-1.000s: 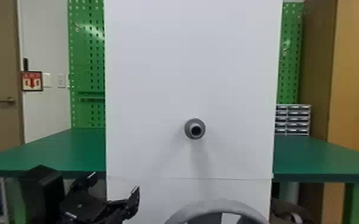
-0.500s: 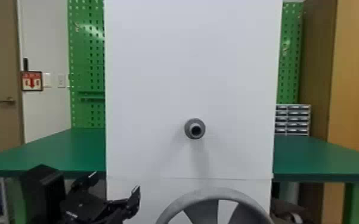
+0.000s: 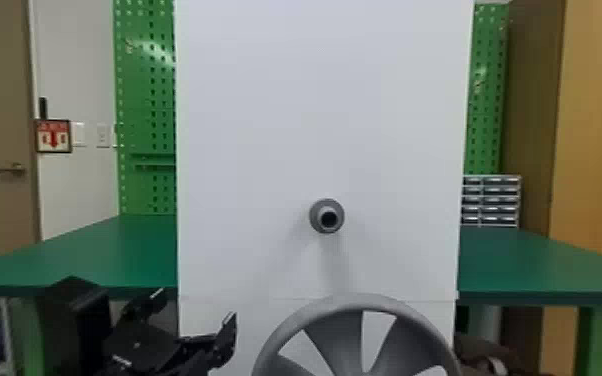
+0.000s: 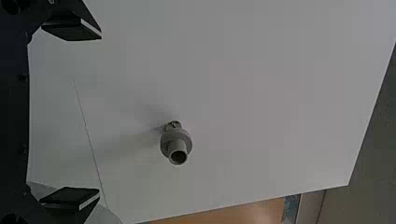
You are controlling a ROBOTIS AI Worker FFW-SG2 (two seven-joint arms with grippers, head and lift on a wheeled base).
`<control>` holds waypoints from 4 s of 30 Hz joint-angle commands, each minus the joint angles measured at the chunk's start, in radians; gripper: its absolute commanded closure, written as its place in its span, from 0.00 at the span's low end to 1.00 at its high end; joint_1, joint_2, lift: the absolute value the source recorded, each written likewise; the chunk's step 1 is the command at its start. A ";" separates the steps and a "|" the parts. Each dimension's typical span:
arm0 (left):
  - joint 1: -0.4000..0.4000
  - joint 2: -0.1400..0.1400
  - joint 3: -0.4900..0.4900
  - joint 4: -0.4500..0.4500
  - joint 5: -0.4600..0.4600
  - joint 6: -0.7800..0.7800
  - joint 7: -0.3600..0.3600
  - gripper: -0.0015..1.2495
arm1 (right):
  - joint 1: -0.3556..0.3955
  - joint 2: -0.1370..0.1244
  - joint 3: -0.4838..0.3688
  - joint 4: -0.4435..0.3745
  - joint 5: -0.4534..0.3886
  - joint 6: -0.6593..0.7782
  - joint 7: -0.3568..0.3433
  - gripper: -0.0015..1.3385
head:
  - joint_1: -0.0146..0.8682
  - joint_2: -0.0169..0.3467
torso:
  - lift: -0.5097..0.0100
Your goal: Hold the wheel and insert it
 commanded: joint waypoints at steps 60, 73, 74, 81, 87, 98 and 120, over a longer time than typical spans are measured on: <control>-0.005 0.000 -0.009 0.009 -0.002 0.000 0.001 0.08 | -0.306 0.028 0.026 -0.081 -0.007 0.383 0.000 0.88 | 0.13 0.09 | 0.13; -0.005 0.000 -0.013 0.012 -0.002 0.000 0.001 0.08 | -0.376 0.045 0.034 -0.081 0.013 0.423 0.000 0.88 | 0.13 0.09 | 0.13; -0.005 0.000 -0.013 0.012 -0.002 0.000 0.000 0.08 | -0.381 0.048 0.035 -0.081 0.019 0.429 0.000 0.88 | 0.13 0.09 | 0.13; -0.006 0.000 -0.018 0.014 -0.003 0.000 0.001 0.08 | -0.410 0.049 0.046 -0.081 0.042 0.448 0.000 0.88 | 0.13 0.09 | 0.13; -0.005 0.000 -0.018 0.014 -0.003 0.000 0.001 0.08 | -0.431 0.049 0.052 -0.080 0.056 0.462 -0.002 0.88 | 0.13 0.09 | 0.13; -0.008 0.002 -0.023 0.017 -0.003 0.000 0.001 0.08 | -0.465 0.049 0.058 -0.077 0.062 0.465 -0.002 0.88 | 0.13 0.09 | 0.13; -0.006 0.003 -0.027 0.025 -0.003 0.000 0.001 0.08 | -0.553 0.049 0.063 -0.071 0.033 0.503 -0.002 0.88 | 0.13 0.09 | 0.13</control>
